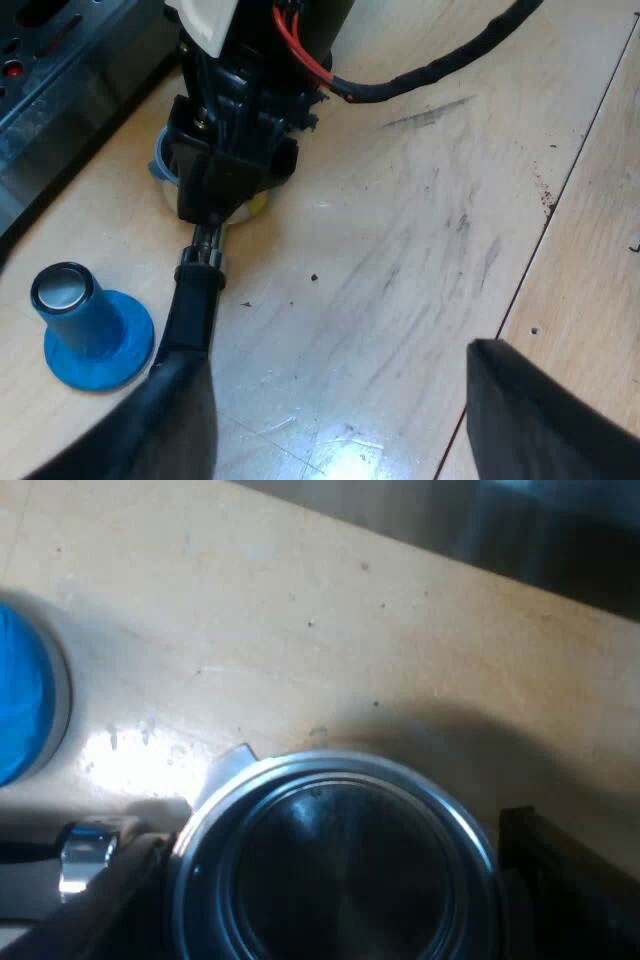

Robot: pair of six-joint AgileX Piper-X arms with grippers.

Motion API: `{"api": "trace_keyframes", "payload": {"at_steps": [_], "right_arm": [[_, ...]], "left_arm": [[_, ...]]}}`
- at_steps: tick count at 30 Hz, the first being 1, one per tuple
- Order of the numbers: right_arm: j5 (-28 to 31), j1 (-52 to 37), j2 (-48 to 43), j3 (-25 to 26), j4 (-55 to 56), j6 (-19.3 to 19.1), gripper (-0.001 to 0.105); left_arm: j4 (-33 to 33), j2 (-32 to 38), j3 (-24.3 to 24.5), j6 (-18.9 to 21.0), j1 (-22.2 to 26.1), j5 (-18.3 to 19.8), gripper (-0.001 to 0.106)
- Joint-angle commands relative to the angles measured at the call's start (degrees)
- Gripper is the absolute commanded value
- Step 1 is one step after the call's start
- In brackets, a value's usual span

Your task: Put the handle in the coffee machine

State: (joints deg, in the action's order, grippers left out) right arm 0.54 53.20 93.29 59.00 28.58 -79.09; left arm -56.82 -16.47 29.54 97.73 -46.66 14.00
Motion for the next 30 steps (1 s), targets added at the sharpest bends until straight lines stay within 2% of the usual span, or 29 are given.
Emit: {"api": "trace_keyframes", "payload": {"at_steps": [1, 24, 27, 30], "right_arm": [[-1.2, -0.3, -0.8, 0.4, 1.7, -0.7, 0.0], [2.3, -0.3, -15.8, 0.5, 17.4, 1.1, 0.0], [2.3, -0.3, -17.1, 0.5, 18.8, 3.9, 0.0], [2.1, -0.3, -18.3, 0.5, 20.6, 6.0, 0.0]], "left_arm": [[0.1, 0.0, 0.1, 0.3, -0.2, -0.5, 0.057], [1.9, 0.0, 0.1, -0.3, -0.2, -0.5, 0.057], [1.7, 0.0, 0.1, -0.4, -0.2, -0.1, 0.057], [1.4, 0.0, 0.1, -3.6, -0.2, 1.0, 0.063]]}}
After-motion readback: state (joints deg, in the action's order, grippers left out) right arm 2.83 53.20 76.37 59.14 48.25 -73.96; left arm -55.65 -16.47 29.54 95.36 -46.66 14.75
